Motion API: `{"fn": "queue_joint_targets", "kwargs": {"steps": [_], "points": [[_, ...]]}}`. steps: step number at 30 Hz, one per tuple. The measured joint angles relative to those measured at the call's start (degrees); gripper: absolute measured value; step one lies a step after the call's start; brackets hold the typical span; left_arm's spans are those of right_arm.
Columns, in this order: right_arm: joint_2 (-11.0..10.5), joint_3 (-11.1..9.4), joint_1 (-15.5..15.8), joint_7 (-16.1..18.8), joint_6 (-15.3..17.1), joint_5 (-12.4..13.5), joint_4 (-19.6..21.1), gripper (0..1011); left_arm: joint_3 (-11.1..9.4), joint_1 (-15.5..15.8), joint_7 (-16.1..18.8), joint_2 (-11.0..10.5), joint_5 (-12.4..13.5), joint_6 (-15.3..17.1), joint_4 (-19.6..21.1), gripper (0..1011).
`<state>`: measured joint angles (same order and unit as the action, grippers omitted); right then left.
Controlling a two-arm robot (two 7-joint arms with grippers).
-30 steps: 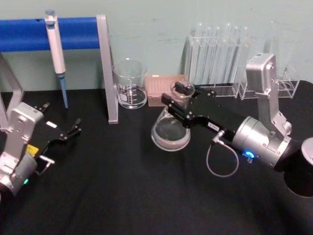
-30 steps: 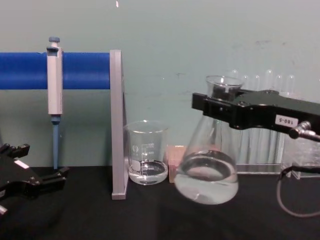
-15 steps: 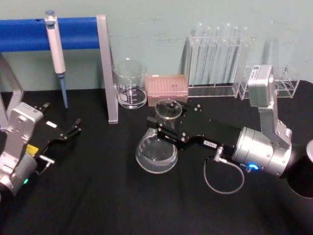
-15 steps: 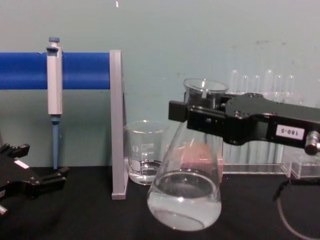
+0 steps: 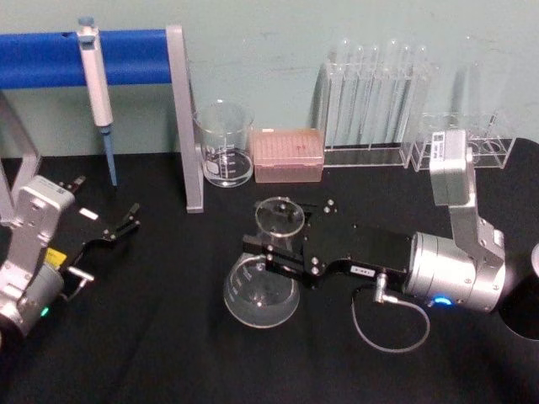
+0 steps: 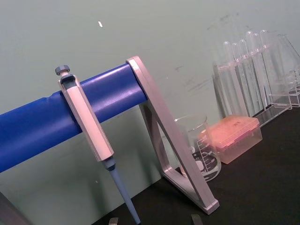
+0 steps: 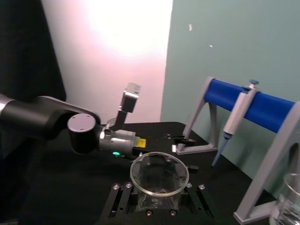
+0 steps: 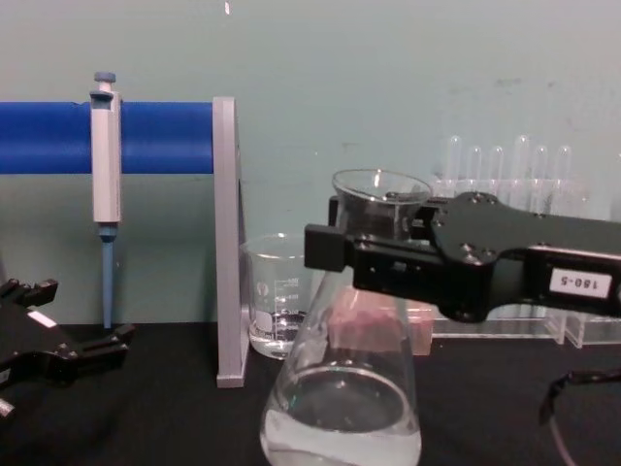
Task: Grasp the erlenmeyer flask with one hand, shake it three times, then place it back.
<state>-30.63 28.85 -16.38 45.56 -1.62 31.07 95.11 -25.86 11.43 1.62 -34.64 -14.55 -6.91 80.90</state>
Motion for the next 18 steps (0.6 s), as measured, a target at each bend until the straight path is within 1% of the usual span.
{"fn": "queue_joint_targets", "kwargs": {"steps": [6, 18], "points": [[-1.2, 1.2, -0.6, 1.8, -0.7, 0.6, 0.1, 448, 0.0, 0.0, 0.0, 0.0, 0.0, 0.0, 0.0, 1001], [-2.9, 3.1, -1.4, 2.8, -1.5, 1.5, 0.4, 449, 0.0, 0.0, 0.0, 0.0, 0.0, 0.0, 0.0, 1001]]}}
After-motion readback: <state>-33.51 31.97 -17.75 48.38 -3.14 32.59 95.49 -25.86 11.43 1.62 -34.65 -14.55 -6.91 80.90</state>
